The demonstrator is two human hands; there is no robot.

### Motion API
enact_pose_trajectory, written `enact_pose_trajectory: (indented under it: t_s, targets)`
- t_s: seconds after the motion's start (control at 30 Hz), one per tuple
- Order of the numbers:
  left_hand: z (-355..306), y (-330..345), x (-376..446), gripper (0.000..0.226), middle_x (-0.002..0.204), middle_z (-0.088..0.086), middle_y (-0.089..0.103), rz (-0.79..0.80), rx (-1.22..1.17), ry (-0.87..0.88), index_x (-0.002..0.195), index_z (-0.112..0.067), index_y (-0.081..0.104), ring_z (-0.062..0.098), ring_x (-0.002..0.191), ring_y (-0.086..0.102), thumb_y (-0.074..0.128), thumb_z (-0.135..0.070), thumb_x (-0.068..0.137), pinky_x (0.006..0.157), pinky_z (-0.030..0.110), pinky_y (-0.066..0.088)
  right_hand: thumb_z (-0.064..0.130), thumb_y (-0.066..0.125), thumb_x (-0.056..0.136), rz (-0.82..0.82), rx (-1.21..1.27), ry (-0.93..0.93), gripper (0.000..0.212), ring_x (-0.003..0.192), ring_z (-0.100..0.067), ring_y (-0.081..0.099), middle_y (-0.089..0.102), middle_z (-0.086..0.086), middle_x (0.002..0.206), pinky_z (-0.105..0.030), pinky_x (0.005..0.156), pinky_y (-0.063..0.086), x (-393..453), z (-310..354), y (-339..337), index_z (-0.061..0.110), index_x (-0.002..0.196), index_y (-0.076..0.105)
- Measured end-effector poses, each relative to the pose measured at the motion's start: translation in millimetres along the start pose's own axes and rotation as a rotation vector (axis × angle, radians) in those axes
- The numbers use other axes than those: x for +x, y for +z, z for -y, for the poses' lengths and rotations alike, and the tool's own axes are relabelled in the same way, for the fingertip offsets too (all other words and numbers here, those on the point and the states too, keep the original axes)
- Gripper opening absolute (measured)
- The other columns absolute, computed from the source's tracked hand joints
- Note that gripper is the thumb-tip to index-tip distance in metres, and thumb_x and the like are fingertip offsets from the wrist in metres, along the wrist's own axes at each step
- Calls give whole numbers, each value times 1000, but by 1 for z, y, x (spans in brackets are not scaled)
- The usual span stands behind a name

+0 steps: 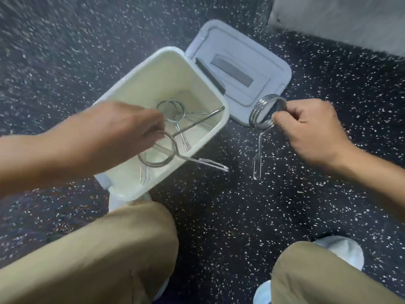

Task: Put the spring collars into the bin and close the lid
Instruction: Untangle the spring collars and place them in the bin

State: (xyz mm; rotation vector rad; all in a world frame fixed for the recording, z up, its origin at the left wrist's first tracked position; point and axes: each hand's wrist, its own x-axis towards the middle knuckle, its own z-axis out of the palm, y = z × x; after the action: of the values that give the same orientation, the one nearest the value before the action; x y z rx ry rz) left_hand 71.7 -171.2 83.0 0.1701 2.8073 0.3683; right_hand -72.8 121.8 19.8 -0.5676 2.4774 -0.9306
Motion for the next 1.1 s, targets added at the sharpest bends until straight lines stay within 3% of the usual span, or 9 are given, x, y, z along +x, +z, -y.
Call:
enact_pose_trajectory:
  t_s: [0.1, 0.23, 0.4, 0.57, 0.67, 0.77, 0.9, 1.1]
  targets:
    - [32, -15, 7, 16, 76, -2, 66, -33, 111, 8, 96, -22, 62, 27, 60, 59, 53, -36, 94, 55, 35, 51, 27, 54, 90, 27, 67, -26, 44, 44, -9, 26, 32, 8, 47, -29, 45, 21, 2, 20, 7, 2, 56, 45]
    - [64, -24, 21, 10, 81, 4, 70, -59, 235, 40, 99, -14, 66, 27, 62, 62, 63, -21, 93, 55, 34, 51, 25, 55, 90, 51, 83, -67, 43, 45, -8, 25, 28, 7, 47, -29, 44, 21, 3, 41, 18, -1, 57, 45]
    - [81, 1, 36, 14, 76, 0, 61, 130, 455, 86, 97, -18, 57, 25, 58, 56, 60, -6, 91, 47, 30, 45, 15, 55, 88, 69, 96, -62, 39, 47, -8, 24, 27, 8, 48, -26, 45, 20, 1, 56, 25, 2, 56, 37]
    - [83, 41, 43, 25, 79, 3, 60, 318, 602, 193, 105, -15, 60, 29, 75, 64, 50, 0, 88, 57, 36, 53, 20, 56, 90, 104, 63, -63, 41, 49, -9, 25, 28, 8, 49, -32, 48, 23, 4, 60, 33, 1, 58, 38]
    - [85, 66, 43, 25, 85, 2, 65, 417, 689, 245, 102, -18, 60, 26, 77, 66, 49, -1, 88, 55, 32, 48, 21, 55, 89, 125, 24, -86, 41, 48, -9, 25, 28, 7, 48, -32, 48, 24, 7, 63, 37, 4, 56, 36]
    - [91, 84, 40, 24, 84, -1, 66, 410, 727, 286, 95, -20, 64, 23, 73, 64, 55, 0, 84, 50, 29, 39, 26, 53, 91, 159, -50, -140, 43, 45, -10, 28, 33, 4, 47, -33, 47, 26, 17, 75, 38, 4, 56, 40]
    - [94, 92, 42, 25, 83, -3, 67, 384, 778, 363, 89, -21, 70, 20, 71, 63, 59, 0, 81, 50, 29, 32, 27, 48, 91, 245, -187, -199, 41, 50, -18, 35, 50, -15, 56, -35, 49, 31, 43, 101, 35, 0, 60, 51]
    - [107, 92, 40, 23, 83, 2, 61, 242, 729, 434, 86, -17, 69, 22, 64, 56, 63, 3, 76, 49, 29, 35, 30, 46, 93, 367, -388, -215, 41, 54, -26, 41, 50, -12, 58, -38, 54, 38, 93, 139, 47, -2, 70, 59]
